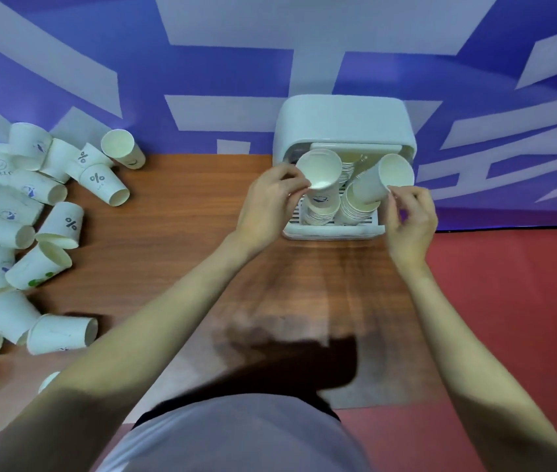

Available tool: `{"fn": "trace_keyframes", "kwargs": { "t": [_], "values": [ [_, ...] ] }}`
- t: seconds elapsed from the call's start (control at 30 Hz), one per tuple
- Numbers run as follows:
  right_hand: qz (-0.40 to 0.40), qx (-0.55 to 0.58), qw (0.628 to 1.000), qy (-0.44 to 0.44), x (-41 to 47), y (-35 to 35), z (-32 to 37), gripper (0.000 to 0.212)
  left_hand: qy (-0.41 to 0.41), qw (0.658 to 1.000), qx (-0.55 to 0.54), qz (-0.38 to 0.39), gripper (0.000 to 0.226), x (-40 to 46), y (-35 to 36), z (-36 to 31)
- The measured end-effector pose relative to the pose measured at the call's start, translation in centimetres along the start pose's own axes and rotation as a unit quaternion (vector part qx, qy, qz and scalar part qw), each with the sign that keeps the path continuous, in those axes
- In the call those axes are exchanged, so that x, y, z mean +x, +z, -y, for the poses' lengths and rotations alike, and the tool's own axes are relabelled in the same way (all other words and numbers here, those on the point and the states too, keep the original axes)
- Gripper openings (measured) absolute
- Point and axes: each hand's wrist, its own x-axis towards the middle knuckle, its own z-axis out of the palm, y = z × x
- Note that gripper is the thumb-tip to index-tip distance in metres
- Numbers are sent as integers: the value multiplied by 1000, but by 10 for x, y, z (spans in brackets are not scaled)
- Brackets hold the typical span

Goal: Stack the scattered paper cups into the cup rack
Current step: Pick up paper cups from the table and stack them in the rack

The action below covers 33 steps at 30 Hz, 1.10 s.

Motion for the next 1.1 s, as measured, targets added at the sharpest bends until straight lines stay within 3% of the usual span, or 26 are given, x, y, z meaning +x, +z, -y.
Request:
{"fn": "trace_keyframes", "kwargs": {
  "t": [0.23, 0.47, 0.63, 0.77, 0.9, 1.1],
  "values": [
    [92, -23, 995, 11, 0, 14, -23, 16, 17, 990, 92, 106, 19, 24, 38, 1],
    [230, -61, 971, 7, -2, 24, -33, 18, -22, 975, 136, 174, 20, 14, 69, 14],
    [273, -64, 959, 38, 1, 26, -29, 23, -50, 956, 157, 243, 30, 3, 81, 22],
    [270, -70, 959, 47, -3, 25, -10, 31, -46, 970, 132, 201, 47, -11, 72, 23],
    [254, -36, 966, -7, -24, 27, 26, 32, -61, 979, 123, 152, 46, -37, 36, 33],
    [415, -39, 905, -89, -79, 56, 87, 47, -180, 971, 139, 68, 41, -114, -37, 68]
  ]
}}
